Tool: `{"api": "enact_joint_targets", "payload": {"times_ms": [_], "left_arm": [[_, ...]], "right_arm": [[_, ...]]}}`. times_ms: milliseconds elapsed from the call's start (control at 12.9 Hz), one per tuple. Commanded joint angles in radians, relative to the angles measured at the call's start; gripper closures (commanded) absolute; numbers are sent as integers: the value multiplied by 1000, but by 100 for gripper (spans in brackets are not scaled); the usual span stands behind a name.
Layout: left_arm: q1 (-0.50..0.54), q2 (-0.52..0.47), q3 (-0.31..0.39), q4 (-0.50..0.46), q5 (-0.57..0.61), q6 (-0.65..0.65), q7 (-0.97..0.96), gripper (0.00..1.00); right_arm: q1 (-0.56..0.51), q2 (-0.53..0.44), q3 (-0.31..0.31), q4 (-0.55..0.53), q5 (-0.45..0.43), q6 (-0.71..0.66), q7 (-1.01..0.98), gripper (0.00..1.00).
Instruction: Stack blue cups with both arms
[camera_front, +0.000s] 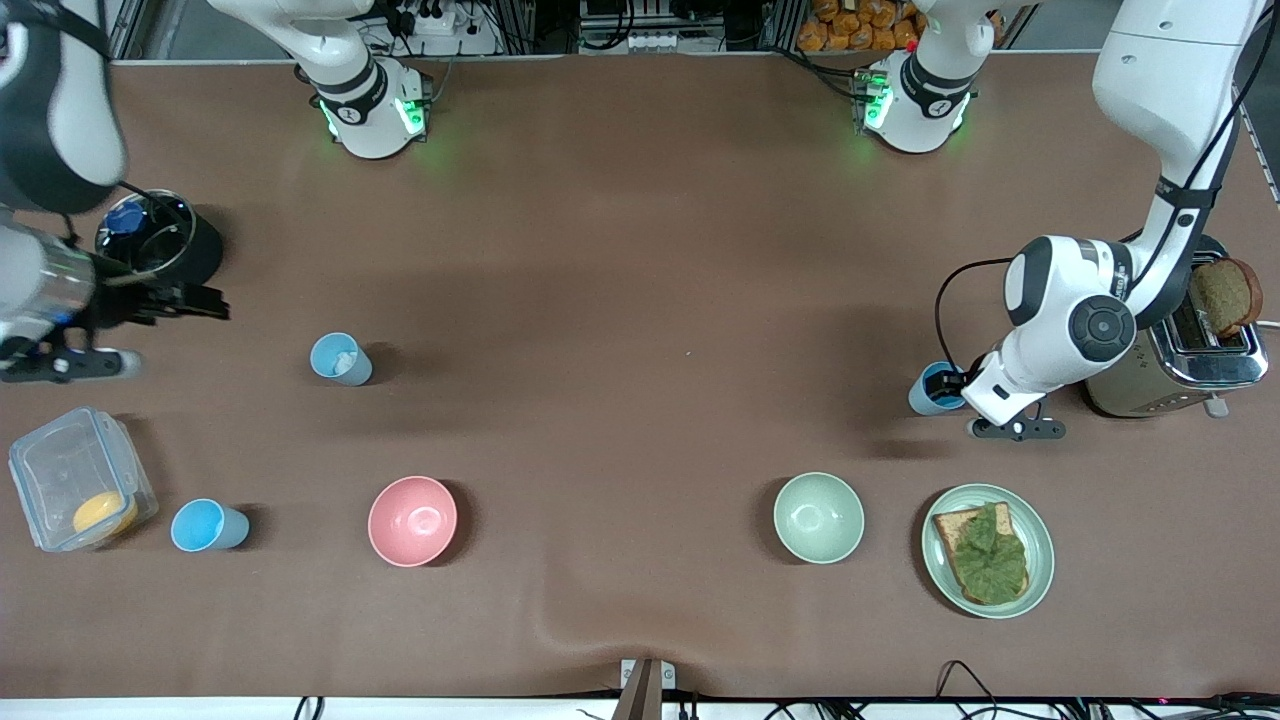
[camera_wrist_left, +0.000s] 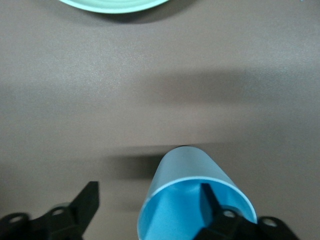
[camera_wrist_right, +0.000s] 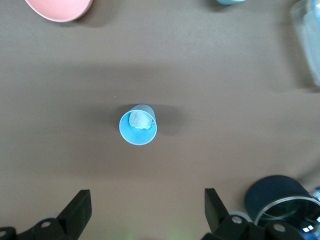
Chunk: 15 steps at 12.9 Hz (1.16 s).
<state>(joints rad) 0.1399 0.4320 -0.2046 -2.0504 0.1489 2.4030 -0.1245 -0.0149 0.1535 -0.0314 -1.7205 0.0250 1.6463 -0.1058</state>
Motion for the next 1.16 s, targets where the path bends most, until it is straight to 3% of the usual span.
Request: {"api": "enact_joint_targets", "payload": {"times_ms": [0,155,465,774,1084], "left_arm": [[0,17,-3,16,15,4,-17,61],[-2,17,-4,13,15,4,-36,98],[12,2,-4,44,15,2,-18,100],[13,-10,-19,79,14,2,-14,100],[13,-71,-84,95,-17,-19,-26,100]], "right_arm": [[9,-95,7,-241,10,180,11,0],[23,-130,7,-373,10,318,11,0],[23,-120,5,-531,10,553,11,0],[12,-29,5,-574,10,717,9,0],[-3,49,7,-579,10,820,-2,0]]}}
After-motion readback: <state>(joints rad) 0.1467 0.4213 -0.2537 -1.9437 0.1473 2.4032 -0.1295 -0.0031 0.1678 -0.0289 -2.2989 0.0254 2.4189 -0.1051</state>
